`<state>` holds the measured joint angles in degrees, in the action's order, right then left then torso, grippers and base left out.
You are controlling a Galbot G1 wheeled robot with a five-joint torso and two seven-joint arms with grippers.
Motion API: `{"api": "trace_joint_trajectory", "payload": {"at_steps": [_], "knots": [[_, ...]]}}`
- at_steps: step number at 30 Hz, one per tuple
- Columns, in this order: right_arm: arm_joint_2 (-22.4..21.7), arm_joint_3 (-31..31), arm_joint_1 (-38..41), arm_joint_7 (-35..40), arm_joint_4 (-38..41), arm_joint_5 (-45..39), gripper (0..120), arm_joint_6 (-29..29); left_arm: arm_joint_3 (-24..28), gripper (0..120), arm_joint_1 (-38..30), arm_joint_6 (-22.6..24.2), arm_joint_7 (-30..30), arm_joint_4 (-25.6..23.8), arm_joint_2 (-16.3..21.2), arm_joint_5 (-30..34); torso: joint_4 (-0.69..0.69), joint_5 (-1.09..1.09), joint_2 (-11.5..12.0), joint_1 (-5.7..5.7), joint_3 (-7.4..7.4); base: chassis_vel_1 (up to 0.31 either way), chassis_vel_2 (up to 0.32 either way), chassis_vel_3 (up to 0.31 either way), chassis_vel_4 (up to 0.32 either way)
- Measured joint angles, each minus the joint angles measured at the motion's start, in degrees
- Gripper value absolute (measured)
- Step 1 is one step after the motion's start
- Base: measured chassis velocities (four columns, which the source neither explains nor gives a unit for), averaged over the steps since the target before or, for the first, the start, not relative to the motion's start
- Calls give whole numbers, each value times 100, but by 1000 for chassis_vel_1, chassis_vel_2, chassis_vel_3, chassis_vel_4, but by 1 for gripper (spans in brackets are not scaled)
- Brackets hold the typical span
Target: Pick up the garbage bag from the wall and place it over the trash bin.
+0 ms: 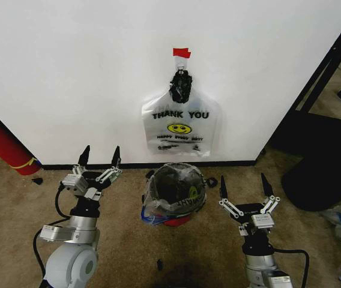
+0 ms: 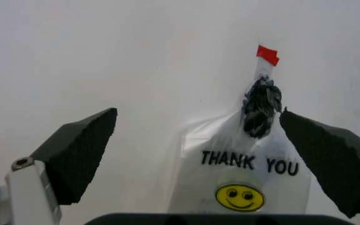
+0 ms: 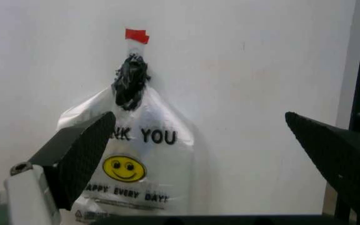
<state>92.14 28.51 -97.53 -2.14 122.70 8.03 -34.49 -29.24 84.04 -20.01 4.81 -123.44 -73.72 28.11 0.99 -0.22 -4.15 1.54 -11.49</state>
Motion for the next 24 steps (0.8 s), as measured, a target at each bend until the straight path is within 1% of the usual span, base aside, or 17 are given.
{"api": "trace_joint_trajectory", "payload": {"at_steps": [6, 11, 21, 24], "knots": [[0, 3, 72, 11, -70, -9, 100, 2, 70, 100, -24, -39, 48, 117, 8, -45, -1, 0, 1, 0, 0, 0, 0, 0, 0], [0, 19, 37, 13, -74, -31, 100, -11, 118, 100, -89, -6, 114, 120, 24, -108, 1, 0, 1, 0, 0, 0, 0, 0, 0], [0, -34, 136, -18, -140, -9, 100, -24, 41, 100, -87, -13, 126, 135, 79, -33, 0, 0, 1, 0, 0, 0, 0, 0, 0], [0, -27, 116, -20, -161, -15, 100, -52, 111, 100, -69, 10, 126, 135, 81, -10, -1, 0, 1, 0, 0, 0, 0, 0, 0]]}}
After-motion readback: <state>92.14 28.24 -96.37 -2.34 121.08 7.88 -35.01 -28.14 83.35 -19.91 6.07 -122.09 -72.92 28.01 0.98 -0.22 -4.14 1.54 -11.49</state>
